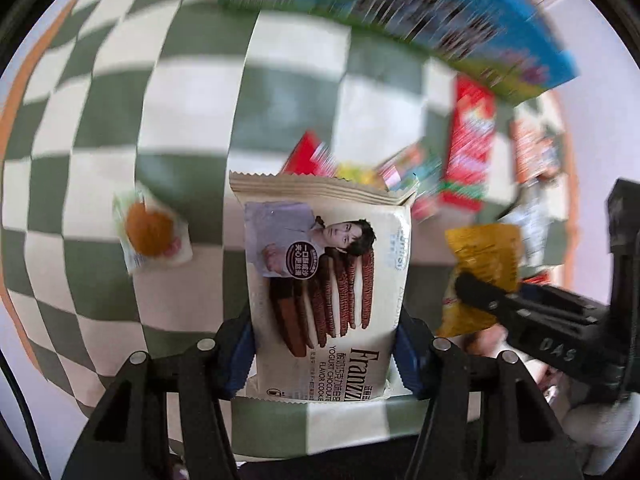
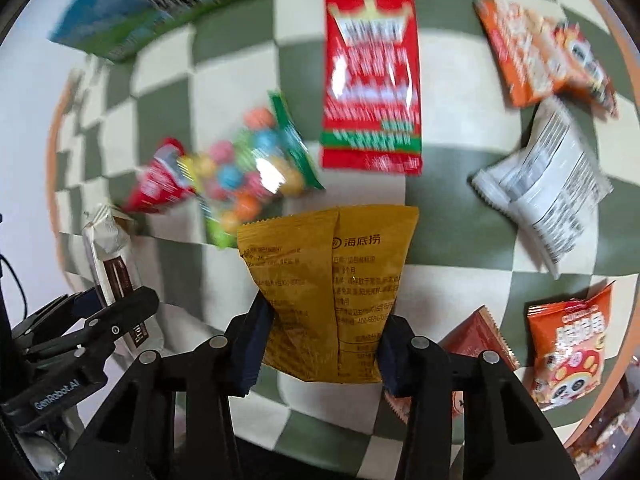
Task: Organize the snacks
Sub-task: 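Carry both packets into the box and open both tools to release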
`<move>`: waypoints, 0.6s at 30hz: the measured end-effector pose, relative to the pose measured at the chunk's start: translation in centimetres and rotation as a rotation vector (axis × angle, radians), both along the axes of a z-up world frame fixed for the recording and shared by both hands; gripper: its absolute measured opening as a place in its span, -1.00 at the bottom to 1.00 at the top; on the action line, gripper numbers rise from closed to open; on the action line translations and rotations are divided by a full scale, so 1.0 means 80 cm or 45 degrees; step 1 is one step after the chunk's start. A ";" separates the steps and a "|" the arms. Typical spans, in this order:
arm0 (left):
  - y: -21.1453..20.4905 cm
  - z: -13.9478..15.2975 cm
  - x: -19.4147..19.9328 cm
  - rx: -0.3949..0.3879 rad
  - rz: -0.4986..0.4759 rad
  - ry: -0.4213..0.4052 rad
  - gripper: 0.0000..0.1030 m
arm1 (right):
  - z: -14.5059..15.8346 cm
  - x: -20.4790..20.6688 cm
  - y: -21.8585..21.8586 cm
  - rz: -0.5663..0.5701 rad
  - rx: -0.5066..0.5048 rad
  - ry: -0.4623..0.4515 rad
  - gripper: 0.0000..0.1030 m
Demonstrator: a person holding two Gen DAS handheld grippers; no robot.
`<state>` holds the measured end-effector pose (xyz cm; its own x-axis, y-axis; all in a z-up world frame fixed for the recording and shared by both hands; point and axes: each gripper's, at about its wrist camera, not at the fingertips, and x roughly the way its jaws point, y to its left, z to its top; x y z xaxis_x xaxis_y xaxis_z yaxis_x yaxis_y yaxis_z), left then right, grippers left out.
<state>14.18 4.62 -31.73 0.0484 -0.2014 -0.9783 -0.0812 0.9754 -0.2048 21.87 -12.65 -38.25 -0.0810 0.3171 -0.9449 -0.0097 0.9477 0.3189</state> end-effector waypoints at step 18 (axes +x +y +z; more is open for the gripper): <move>0.011 0.123 0.350 0.414 -0.174 -0.222 0.10 | 0.221 0.250 -0.048 -0.123 0.053 -0.502 -0.05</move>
<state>42.21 5.51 -21.91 0.2136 0.1017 -0.9716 0.0626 0.9911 0.1175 41.88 -16.52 -20.60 0.3170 0.3444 -0.8837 -0.0501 0.9365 0.3470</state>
